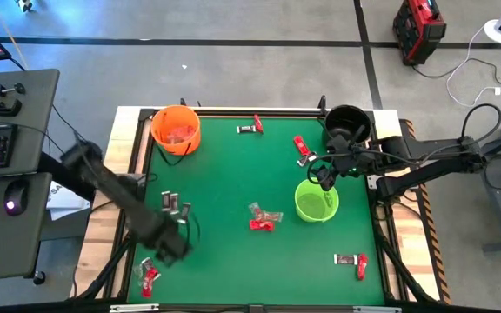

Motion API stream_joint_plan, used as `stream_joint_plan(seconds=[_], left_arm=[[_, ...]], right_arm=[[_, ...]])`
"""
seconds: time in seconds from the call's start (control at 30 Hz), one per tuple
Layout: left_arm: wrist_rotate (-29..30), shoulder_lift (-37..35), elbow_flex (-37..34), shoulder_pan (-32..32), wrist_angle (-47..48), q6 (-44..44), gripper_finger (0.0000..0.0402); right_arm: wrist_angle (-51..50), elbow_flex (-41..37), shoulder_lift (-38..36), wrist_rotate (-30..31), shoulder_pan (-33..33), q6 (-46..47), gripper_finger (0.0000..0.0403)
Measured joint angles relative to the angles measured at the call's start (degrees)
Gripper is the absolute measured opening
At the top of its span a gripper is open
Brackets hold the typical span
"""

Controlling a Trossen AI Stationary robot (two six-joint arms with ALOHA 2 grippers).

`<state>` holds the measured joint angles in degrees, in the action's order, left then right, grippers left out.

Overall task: Sort candy by brand, put in halloween buckets
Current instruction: Put the green gummy into the orange bucket

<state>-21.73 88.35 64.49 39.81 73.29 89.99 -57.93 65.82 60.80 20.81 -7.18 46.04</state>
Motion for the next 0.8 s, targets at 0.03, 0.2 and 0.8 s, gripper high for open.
stream_joint_plan(seconds=[0.03,0.2,0.8], left_arm=[[-3.10,2.23,0.00,1.93,-1.76,-0.15,0.0237],[-9.94,9.35,0.00,8.93,-9.38,-3.56,0.0236],[-10.59,10.91,-7.52,11.07,-18.30,-13.76,0.0236]], right_arm=[[0.00,0.00,0.00,-0.01,0.01,-0.01,0.0288],[0.00,0.00,0.00,-0.01,0.00,-0.02,0.0288],[0.16,0.00,0.02,-0.43,0.02,1.66,0.0288]])
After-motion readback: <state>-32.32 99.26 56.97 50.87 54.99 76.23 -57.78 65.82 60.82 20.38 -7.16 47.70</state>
